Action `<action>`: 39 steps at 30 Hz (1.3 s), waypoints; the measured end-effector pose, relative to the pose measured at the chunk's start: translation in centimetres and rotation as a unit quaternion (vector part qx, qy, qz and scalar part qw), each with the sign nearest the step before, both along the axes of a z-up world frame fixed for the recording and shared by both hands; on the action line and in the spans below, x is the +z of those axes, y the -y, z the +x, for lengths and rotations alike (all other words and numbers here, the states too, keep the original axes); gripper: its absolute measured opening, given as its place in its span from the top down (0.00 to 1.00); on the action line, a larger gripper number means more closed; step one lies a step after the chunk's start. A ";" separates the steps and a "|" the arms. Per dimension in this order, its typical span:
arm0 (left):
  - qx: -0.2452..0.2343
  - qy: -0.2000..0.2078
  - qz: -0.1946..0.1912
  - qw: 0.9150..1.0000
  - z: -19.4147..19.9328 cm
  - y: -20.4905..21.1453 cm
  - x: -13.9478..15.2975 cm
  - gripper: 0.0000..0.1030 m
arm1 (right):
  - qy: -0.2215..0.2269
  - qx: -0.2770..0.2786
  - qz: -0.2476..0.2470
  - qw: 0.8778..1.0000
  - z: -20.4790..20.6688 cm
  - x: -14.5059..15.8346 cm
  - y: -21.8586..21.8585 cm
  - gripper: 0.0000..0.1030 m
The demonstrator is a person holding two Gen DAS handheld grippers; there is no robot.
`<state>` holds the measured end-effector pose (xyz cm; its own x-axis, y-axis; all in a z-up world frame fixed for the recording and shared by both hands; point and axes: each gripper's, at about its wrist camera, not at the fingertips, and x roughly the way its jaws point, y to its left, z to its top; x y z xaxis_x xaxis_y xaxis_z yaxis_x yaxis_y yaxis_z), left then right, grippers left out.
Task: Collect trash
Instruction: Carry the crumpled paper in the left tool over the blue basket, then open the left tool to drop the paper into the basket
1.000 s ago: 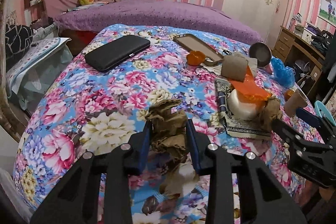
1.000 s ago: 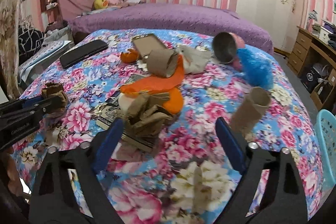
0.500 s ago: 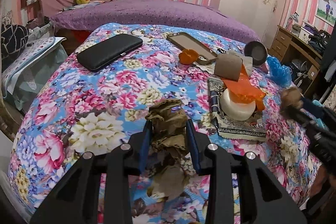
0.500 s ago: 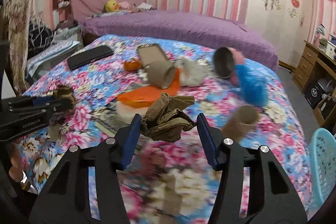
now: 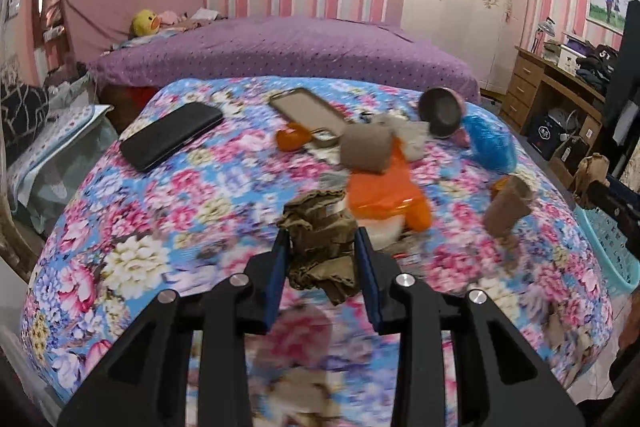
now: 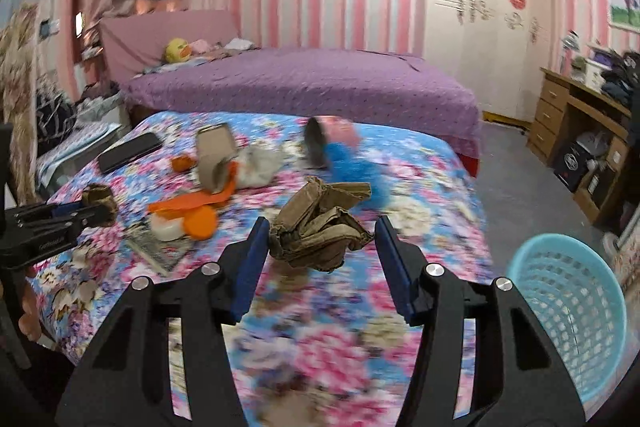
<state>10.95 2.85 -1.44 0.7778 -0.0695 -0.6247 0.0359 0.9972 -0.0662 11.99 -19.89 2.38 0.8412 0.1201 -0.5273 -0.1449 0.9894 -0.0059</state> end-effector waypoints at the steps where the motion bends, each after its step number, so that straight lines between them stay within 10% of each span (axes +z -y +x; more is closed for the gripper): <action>1: 0.000 0.000 0.000 1.000 0.0 0.7 0.1 0.67 | -0.002 -0.007 -0.001 1.000 0.0 0.1 0.9 0.47; 19: -0.092 0.022 0.003 0.996 0.3 17.3 3.1 0.67 | -0.057 -0.114 -0.027 0.992 -1.6 -1.7 18.4 0.47; 39: -0.214 -0.011 0.007 0.977 3.7 35.7 -2.0 0.67 | -0.059 -0.178 0.005 0.982 -4.8 -3.5 31.3 0.47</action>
